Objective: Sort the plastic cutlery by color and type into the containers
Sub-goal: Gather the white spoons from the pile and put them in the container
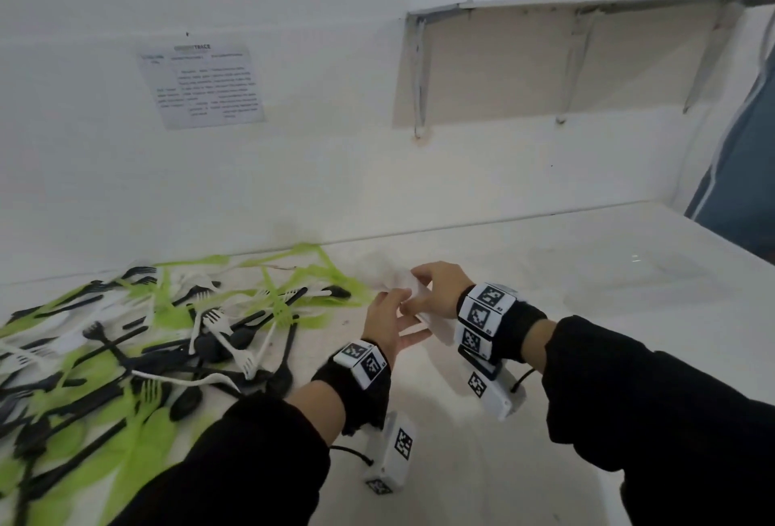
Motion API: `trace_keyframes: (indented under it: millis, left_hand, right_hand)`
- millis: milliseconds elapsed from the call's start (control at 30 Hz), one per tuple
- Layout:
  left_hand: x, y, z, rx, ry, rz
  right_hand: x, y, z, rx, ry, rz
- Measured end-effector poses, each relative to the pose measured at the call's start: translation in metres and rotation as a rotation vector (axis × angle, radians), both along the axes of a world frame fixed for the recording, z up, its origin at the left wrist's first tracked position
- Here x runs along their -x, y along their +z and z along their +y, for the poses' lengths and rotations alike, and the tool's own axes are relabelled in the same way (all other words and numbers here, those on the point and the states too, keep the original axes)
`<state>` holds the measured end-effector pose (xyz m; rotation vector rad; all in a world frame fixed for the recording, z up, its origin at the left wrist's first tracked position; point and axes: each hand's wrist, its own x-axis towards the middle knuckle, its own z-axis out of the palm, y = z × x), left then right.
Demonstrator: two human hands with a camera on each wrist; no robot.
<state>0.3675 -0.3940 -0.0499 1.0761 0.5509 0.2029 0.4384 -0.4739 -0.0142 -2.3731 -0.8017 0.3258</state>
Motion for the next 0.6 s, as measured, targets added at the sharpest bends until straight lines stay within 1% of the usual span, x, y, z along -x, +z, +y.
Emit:
trace_keyframes:
  millis: [167,400,600]
  left_hand:
    - [-0.012,-0.002,-0.01,-0.094,0.022,0.01]
    - [-0.019,-0.002,-0.024,-0.161,0.012,0.019]
    - [-0.026,-0.004,-0.038,-0.151,0.06,0.011]
  right_hand:
    - [-0.02,0.002,-0.018,0.028,0.07,0.039]
    - [-0.037,0.005,-0.036,0.069,0.162,0.035]
    - [-0.044,0.004,-0.046,0.055,0.191,0.036]
